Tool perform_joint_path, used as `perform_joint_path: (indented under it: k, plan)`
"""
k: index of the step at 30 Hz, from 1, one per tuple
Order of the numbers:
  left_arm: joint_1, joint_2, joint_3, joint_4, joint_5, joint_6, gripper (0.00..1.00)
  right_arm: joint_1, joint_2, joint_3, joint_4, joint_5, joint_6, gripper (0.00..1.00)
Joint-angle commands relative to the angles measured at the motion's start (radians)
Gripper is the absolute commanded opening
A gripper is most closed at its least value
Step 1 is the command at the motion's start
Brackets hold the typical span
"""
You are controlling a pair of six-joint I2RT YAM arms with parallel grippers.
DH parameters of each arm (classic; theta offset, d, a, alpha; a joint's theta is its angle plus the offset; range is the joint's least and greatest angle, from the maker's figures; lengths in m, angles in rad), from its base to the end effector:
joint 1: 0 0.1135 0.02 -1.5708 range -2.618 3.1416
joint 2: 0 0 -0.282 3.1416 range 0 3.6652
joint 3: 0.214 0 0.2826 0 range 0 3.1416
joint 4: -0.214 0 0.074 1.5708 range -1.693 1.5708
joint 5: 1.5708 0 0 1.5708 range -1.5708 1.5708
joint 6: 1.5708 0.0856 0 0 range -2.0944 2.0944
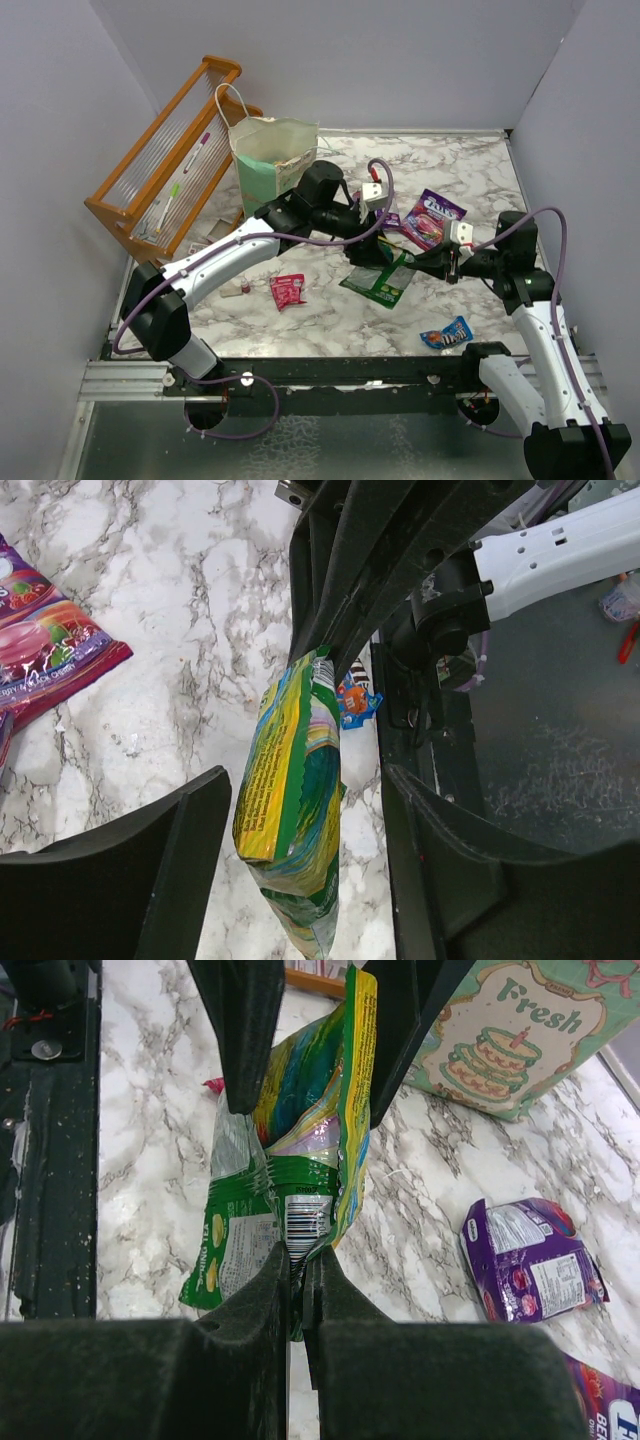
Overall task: Place the snacks into the paper bag
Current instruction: Place the snack in the paper bag.
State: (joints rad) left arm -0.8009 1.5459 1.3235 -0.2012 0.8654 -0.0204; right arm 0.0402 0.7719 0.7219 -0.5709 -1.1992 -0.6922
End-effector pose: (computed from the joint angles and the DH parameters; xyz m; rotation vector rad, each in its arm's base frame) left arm 0.2411 -0.3423 0.3398 1.3214 1.6332 -1.3717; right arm 0.1788 0.0870 0.2952 -1.2088 1.4230 0.8506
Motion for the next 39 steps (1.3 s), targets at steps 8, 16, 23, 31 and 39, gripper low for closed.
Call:
perform_joint_path:
  k: [8,16,23,31,39]
  plan:
    - [-0.003,-0.042,-0.072,0.146,0.064,-0.05,0.2,-0.01,-0.031,-0.014,0.094,-0.016,0.047,0.01]
    - [-0.003,-0.079,-0.076,0.137,0.067,-0.007,0.0,-0.039,-0.042,-0.017,0.1,-0.021,0.056,0.12]
    - [0.007,-0.126,-0.052,0.049,0.009,0.116,0.0,-0.048,-0.042,-0.018,0.112,0.001,0.079,0.56]
    - [0.085,-0.215,-0.026,-0.043,-0.036,0.216,0.0,-0.051,-0.045,-0.025,0.16,0.059,0.142,0.75]
    - [0.222,-0.312,0.026,-0.106,-0.131,0.212,0.0,-0.051,-0.04,-0.03,0.184,0.072,0.173,0.77]
